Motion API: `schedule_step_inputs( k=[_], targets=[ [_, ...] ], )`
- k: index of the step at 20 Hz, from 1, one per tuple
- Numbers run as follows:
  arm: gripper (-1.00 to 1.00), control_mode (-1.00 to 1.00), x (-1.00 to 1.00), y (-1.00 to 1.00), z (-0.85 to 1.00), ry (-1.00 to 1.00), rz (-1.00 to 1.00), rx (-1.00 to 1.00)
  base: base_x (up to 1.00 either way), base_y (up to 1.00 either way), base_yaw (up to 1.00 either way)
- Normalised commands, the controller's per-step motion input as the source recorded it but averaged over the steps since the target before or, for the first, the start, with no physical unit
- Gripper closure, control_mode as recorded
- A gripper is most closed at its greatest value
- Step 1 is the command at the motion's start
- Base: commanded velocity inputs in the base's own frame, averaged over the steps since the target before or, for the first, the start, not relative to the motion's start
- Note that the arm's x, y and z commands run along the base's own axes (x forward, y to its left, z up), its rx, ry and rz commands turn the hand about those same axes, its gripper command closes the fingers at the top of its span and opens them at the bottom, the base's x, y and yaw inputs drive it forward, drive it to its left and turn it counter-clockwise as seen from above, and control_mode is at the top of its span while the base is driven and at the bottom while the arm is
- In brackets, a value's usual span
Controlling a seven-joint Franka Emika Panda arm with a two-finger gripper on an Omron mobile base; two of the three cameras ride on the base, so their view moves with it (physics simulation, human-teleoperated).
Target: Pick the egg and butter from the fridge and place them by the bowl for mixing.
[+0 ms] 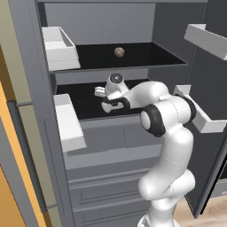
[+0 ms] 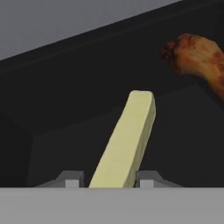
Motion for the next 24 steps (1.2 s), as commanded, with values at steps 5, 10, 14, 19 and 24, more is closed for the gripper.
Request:
schedule_step_inputs(
  k=[5,10,14,19,24],
  targets=[
    [1.00,-1.00,-0.64,0.08,-0.15,0.00,0.00,0.04,0.00,0.00,0.00],
    [1.00,-1.00,-0.59,0.03,0.03,0.00,0.00,0.00,0.00,0.00,0.00],
    [1.00,-1.00,-0.50,0.03,0.31,0.02,0.10,0.00,0.00,0.00,0.00],
    [1.00,-1.00,-0.53,0.00,0.45,0.03,0.17,0.00,0.00,0.00,0.00],
    [1.00,-1.00,-0.52,-0.06,0.50,0.03,0.12,-0.02,0.00,0.00,0.00]
  ],
)
